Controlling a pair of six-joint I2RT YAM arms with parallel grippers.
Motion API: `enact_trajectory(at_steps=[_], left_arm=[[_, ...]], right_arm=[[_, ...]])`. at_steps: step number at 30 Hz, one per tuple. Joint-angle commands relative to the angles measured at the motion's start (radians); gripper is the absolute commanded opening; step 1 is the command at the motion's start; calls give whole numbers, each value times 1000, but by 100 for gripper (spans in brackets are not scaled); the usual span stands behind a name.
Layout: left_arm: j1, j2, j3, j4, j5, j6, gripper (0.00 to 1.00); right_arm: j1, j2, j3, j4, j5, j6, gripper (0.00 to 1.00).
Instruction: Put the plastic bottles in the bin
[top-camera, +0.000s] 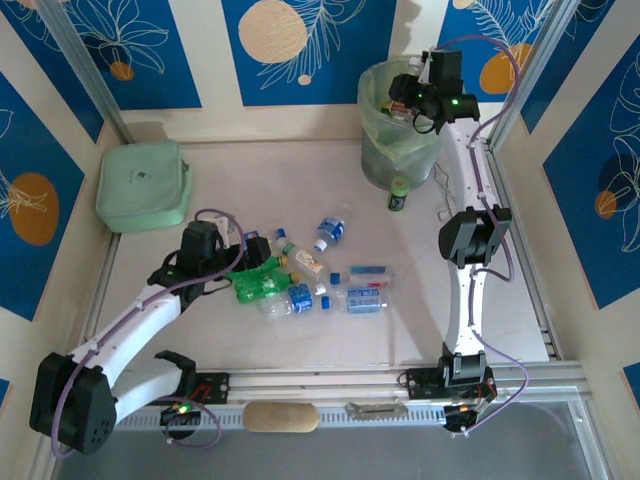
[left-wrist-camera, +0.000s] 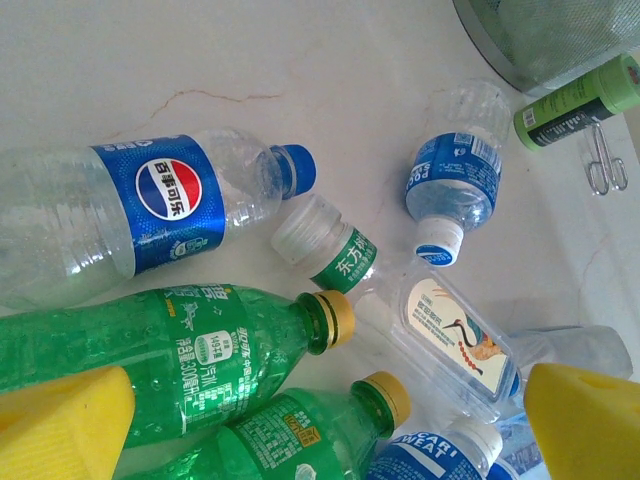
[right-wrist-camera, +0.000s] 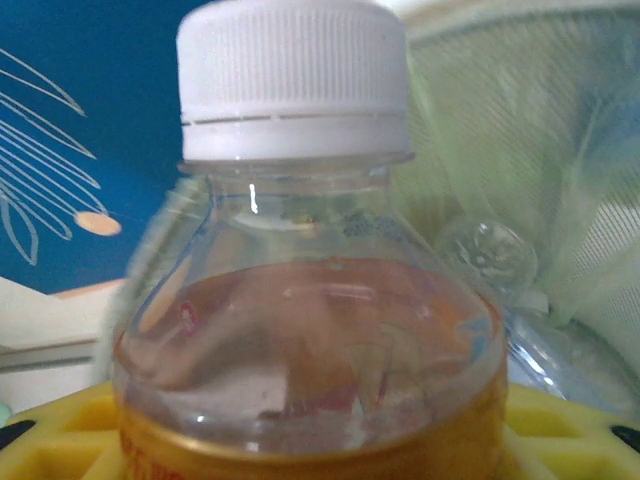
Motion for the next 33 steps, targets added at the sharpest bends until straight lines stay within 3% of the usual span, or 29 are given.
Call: enact_trajectory(at_steps=[1,9,17,22,27,33], left_arm=[[11,-17,1,-18,11,13,100],[10,-15,17,-16,12,15,100],[11,39,58,26,26,3,100],[11,90,76,97,59,-24,100],[11,139,91,128,91,-32,100],[10,181,107,156,109,-49,100]], right_arm=[[-6,-1,34,-56,4,20,60],[-15,-39,56,-21,-22,6,83],[8,-179,18,-33,-110,-69,87],[89,-330,-176,-63,-182,-203,87],[243,-531,-507,-26,-116,-325,88],[403,-700,-861,51,-11,-156,91]])
